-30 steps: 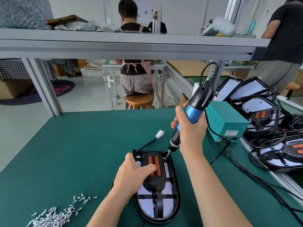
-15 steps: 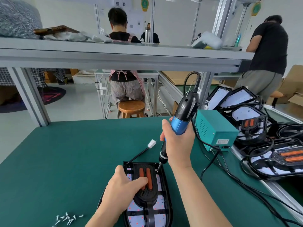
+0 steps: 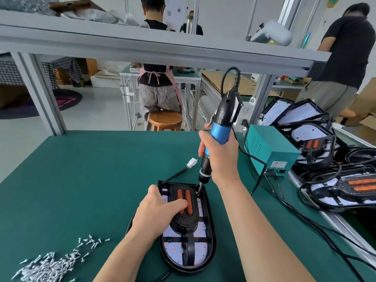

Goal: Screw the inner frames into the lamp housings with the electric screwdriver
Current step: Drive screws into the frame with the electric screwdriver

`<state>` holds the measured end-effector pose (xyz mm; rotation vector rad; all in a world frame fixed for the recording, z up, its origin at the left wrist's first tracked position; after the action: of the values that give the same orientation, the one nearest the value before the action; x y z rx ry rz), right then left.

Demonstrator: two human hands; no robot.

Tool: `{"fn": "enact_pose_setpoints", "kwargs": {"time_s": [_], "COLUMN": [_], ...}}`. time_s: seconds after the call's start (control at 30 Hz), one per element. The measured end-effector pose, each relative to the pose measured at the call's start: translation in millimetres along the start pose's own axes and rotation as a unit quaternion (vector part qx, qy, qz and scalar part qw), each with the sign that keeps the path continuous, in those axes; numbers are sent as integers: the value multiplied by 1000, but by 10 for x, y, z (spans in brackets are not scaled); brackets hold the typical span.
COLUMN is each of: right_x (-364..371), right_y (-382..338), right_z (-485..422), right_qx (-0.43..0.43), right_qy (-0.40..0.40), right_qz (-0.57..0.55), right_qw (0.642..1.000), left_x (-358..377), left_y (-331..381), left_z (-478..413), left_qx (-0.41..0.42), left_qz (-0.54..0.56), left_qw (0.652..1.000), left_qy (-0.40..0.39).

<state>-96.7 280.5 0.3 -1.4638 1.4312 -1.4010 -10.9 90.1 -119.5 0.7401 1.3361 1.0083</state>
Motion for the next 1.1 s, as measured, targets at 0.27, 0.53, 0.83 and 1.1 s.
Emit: {"fn": "enact_pose_setpoints", "kwargs": {"time_s": [0.27,0.53,0.83,1.1], "right_x": [-132,-198,-559,-802], "right_y": [-57,-614,-293,27], "right_z": [110,196,754,1154], "right_qx": [2,-31,71,130], "right_qy": [12,4,102,183], "right_qz": [-51,-86,-239,-284], "right_qw": [999,996,963,932], "left_x": [-46,-42,-168,-487], "left_y": [-22,40,104,116], "left_z": [2,34,87,308], "left_qx": [-11,-11,23,54], "left_qz": [10,-2,-105,-1], "left_qw": [1000,1000,994,985], "left_qy": [-11,-19,33,166]}}
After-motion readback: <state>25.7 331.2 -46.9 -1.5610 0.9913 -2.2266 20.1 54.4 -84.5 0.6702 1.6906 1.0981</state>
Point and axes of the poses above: each hand's wrist, its own z-axis away from the middle knuckle, its own x-axis out of the palm, y = z × x, the point moved 10 cm from there along -z, towards the middle knuckle, and after that the axes turned 10 degrees about x, right-handed, at the moved point
